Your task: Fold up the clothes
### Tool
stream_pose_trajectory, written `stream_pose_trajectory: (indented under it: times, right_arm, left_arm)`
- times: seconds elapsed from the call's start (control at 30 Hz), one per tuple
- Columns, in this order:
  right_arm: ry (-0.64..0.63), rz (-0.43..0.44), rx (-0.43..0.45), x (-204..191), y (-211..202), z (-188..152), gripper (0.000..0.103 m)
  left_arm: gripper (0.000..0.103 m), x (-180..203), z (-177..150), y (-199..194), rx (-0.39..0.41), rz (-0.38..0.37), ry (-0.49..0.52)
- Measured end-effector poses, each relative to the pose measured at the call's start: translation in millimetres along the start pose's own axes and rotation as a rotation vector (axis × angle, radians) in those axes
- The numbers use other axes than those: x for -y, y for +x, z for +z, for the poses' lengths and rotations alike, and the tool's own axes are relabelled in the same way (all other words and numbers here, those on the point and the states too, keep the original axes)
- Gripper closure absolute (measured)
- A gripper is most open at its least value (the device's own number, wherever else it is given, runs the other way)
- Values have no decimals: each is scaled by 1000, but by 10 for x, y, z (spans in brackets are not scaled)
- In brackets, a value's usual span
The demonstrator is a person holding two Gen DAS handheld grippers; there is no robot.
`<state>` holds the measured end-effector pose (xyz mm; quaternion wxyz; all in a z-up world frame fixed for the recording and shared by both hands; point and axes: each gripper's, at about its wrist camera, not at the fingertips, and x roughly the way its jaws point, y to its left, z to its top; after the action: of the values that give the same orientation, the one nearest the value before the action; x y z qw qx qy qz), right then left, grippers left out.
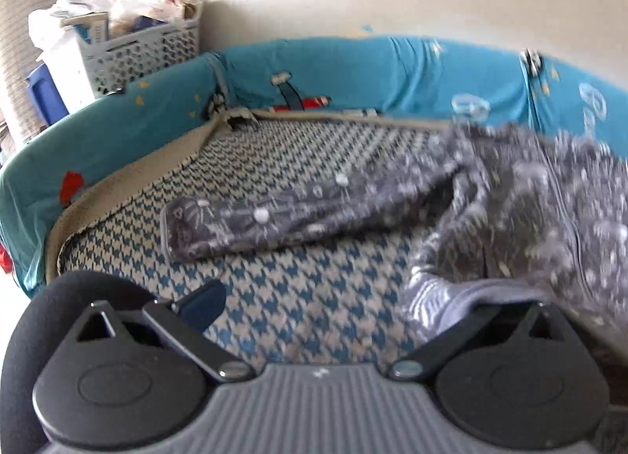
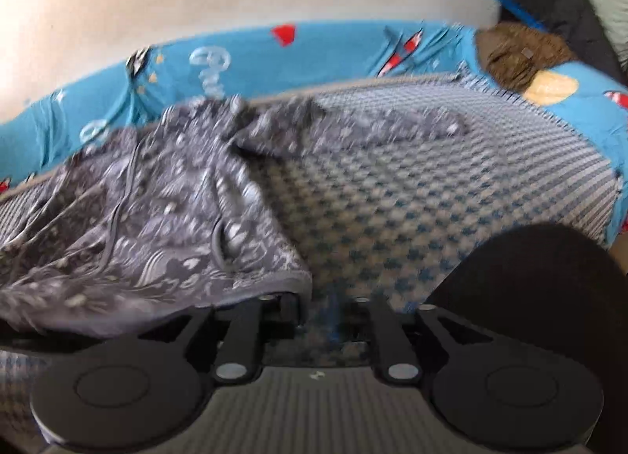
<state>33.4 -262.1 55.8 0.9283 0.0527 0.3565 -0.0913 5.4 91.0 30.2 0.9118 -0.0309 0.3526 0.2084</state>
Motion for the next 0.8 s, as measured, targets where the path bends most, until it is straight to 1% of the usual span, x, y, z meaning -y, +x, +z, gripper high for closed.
stream_pose_trajectory:
  times: [0.07, 0.13, 0.27, 0.47, 0.67, 0.73, 0.8]
  right_arm:
    - [-24, 9, 1, -26, -48, -11, 76]
    - [-48, 22, 7, -44, -113, -31, 71]
    - [-81, 56, 26, -68, -260, -92, 63]
    - [-83, 55, 67, -60, -424, -142, 62]
    - [-57, 80, 95, -1, -478, -151, 62]
    - [-54, 83, 101, 10, -480, -155, 62]
    - [-54, 94, 103, 9, -477, -158, 62]
  left_arm:
    - [0, 5, -14, -48, -11, -25, 3]
    - [0, 19, -14, -101, -15, -42, 15]
    - [0, 19, -39, -233, -17, -81, 39]
    - [0, -102, -36, -372, -18, -84, 0]
    - [0, -186, -93, -488, -54, -141, -24]
    - [0, -205, -114, -500, -55, -132, -29]
    - [0, -226, -119, -527, -40, -124, -47]
